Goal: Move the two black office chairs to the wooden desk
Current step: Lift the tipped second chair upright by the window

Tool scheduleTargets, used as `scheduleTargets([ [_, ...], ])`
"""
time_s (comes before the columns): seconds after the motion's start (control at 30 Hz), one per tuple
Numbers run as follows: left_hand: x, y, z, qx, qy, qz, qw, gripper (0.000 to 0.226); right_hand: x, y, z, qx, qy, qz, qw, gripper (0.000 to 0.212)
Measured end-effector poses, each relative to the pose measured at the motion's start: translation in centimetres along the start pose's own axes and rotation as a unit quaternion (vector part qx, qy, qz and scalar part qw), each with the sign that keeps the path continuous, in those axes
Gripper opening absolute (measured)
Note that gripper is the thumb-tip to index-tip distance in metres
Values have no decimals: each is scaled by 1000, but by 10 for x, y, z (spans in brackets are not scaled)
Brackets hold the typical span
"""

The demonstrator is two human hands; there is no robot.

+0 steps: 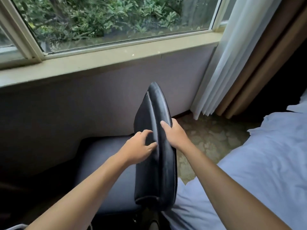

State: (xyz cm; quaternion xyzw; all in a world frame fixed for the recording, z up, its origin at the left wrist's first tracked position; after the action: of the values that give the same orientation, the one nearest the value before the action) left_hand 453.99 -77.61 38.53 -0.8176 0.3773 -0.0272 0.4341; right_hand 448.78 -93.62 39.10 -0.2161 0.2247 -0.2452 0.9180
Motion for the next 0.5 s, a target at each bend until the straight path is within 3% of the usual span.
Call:
scheduleTargets([
  [0.27,-66,41,4,-125,-37,60,990,88,-26,9,2,-148,-49,-63,986,60],
  [0.5,-70,40,0,-125,-66,54,988,83,-6,-1,14,-290,-88,-70,950,65],
])
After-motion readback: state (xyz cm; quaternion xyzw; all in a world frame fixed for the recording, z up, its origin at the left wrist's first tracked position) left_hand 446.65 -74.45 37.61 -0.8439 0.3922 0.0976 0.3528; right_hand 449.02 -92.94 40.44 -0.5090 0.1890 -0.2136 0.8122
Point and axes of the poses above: each hand's wrist, its own x-axis towards the middle knuckle, its own y-axis out of the palm, z = x × y, the point moved 2 cm from there along x, towards the middle knuckle
